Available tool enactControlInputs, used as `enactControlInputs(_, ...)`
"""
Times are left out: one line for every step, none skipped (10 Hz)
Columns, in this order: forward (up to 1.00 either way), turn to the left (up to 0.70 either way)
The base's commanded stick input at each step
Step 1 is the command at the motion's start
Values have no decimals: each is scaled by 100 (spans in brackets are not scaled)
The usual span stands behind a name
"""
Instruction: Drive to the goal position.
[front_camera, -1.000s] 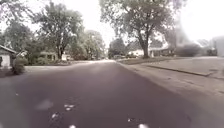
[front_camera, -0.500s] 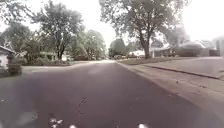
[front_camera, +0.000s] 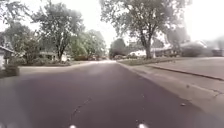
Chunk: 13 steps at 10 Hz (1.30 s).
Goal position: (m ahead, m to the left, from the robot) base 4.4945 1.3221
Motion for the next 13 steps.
enactControlInputs(70,0)
enactControlInputs(70,0)
enactControlInputs(70,0)
enactControlInputs(70,0)
enactControlInputs(70,0)
enactControlInputs(70,0)
enactControlInputs(70,0)
enactControlInputs(70,0)
enactControlInputs(70,0)
enactControlInputs(70,0)
enactControlInputs(70,0)
enactControlInputs(70,0)
enactControlInputs(70,0)
